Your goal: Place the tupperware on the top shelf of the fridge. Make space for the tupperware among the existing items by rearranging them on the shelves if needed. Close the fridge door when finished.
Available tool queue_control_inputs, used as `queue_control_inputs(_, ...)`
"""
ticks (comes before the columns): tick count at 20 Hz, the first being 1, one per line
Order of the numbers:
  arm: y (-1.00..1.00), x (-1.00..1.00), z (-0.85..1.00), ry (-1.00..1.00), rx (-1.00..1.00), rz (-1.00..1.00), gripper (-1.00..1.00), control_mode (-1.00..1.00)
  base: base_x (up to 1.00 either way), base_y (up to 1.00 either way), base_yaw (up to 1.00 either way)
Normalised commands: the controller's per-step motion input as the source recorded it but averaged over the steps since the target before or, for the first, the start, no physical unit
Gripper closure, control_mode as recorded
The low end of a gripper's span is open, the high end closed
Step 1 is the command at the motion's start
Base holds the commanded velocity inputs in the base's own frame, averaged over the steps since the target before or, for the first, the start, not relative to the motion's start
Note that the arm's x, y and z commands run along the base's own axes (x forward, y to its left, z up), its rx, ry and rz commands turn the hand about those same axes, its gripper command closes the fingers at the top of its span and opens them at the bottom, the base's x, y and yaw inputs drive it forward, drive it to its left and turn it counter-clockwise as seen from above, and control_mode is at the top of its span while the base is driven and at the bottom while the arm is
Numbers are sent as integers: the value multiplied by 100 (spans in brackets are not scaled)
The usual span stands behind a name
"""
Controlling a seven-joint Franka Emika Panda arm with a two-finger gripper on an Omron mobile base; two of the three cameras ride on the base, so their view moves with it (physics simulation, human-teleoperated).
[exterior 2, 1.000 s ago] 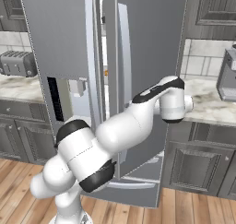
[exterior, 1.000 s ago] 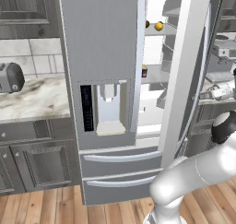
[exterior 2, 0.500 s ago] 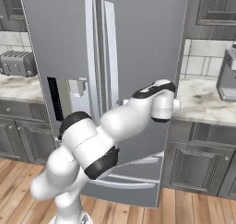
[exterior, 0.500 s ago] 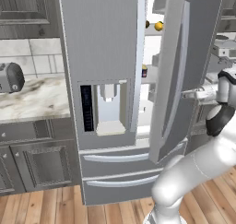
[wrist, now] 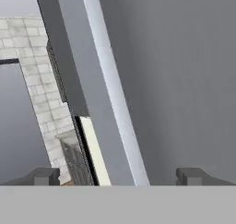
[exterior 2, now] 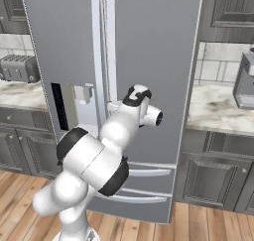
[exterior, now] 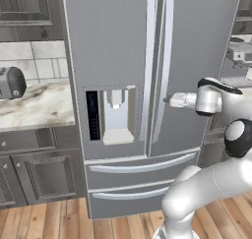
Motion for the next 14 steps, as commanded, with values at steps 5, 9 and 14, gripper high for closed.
queue_control_inputs(5, 45, 98, 8, -1, -4, -50, -100, -100, 0, 0, 0)
queue_control_inputs(9, 3, 10, 0, 0, 0, -7, -100, -100, 0, 0, 0)
queue_control_inputs(14, 0, 0, 0, 0, 0, 0, -100, -100, 0, 0, 0)
